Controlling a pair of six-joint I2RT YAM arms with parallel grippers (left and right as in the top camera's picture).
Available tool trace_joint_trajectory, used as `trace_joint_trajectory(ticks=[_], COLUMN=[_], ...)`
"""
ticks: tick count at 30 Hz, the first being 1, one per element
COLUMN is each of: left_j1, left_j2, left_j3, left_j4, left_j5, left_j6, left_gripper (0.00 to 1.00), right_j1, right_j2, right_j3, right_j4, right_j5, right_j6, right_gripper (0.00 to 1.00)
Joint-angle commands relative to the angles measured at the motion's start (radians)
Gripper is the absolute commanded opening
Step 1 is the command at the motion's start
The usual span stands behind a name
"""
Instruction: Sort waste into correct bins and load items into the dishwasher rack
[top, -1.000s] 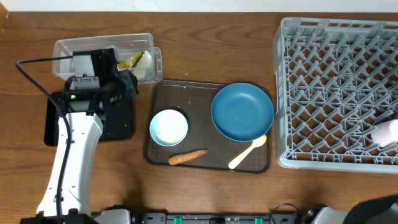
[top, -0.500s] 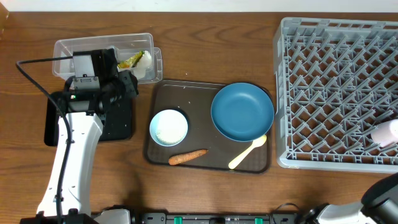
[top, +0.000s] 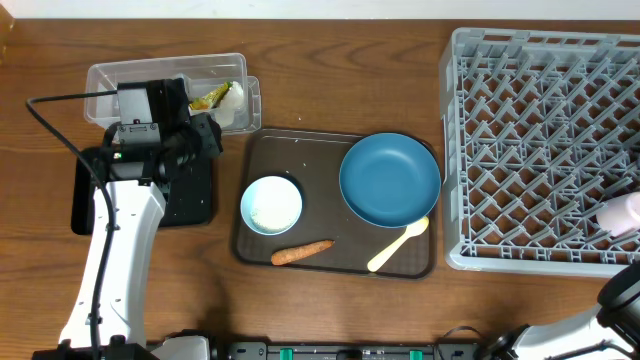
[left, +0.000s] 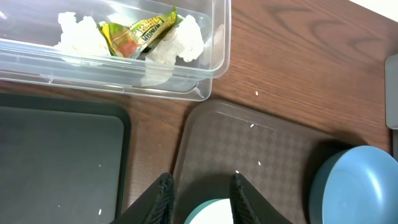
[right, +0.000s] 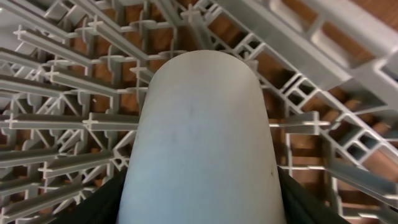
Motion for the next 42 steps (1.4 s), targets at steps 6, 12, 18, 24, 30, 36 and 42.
trace_joint_trajectory(ticks=[6,12,18,24,30,36,42], left_j1=[0.004,0.004,0.004,0.004,0.004,0.004,0.004], left_j2=[0.000,0.000,0.000,0.000,0.000,0.000,0.000], left_j3=[0.002,0.001,0.001,0.001,0.001,0.000,0.000], left_j4=[-0.006,-0.007,-0.006,-0.007,-0.007,-0.007,-0.007], left_j5=[-0.010,-0.010,-0.010,-0.010,-0.010,-0.010,-0.010], left_j6=[0.013,0.013,0.013,0.013,0.013,0.013,0.013], left_gripper=[0.32,0.32,0.32,0.32,0.33,0.42,0.48], right_j1=[0.020,0.022,0.022,0.022,0.049,0.155,0.360], right_j2=[0.003,0.003,0.002,-0.002,-0.011,-0.036,-0.056], right_j3=[0.018,0.016,0.016,0.018,0.018,0.018,0.018], right_j4=[-0.011,-0.008,0.011,0.069,0.079,0.048,0.023], right_j5=[-0.033,-0.037,-0.066,-0.278,-0.423,-0.513,-0.517], right_j6=[0.014,0.014,0.014,0.014,0.000,-0.087,-0.182], right_gripper=[0.27,0.99,0.99,0.99,0.93,0.93,0.94])
